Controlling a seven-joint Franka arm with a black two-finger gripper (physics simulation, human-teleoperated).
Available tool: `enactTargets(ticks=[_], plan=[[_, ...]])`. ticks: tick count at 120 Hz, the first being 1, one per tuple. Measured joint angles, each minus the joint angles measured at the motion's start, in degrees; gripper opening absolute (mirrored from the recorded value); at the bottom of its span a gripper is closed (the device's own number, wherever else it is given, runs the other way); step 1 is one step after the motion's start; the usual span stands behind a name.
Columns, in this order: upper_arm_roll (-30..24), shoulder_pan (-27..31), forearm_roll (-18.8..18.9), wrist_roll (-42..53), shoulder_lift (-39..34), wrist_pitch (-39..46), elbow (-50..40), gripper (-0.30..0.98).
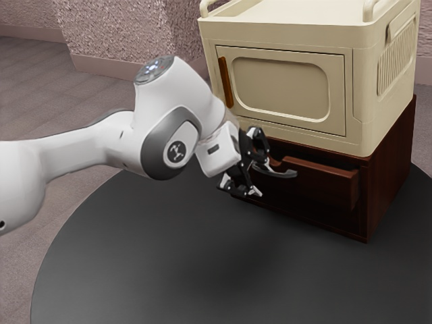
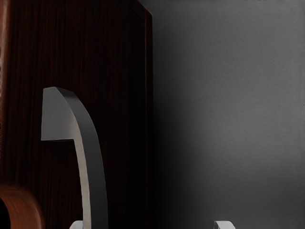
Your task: Pull the drawer handle with one arm to open the drawer
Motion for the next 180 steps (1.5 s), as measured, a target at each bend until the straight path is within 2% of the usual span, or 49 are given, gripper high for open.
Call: enactTargets(ticks=[67,101,180], plan=[[-0.23,-0.11,0.23,-1.57,-3.73,0.38,-4.63,0.18],[-0.18,-0.36,0.33,-2.21,-8.14,1.02,-9.12,0.12],[-0.36,-0.29,0.38,-3.89,-15.13,2.4,-17.24,0.1]])
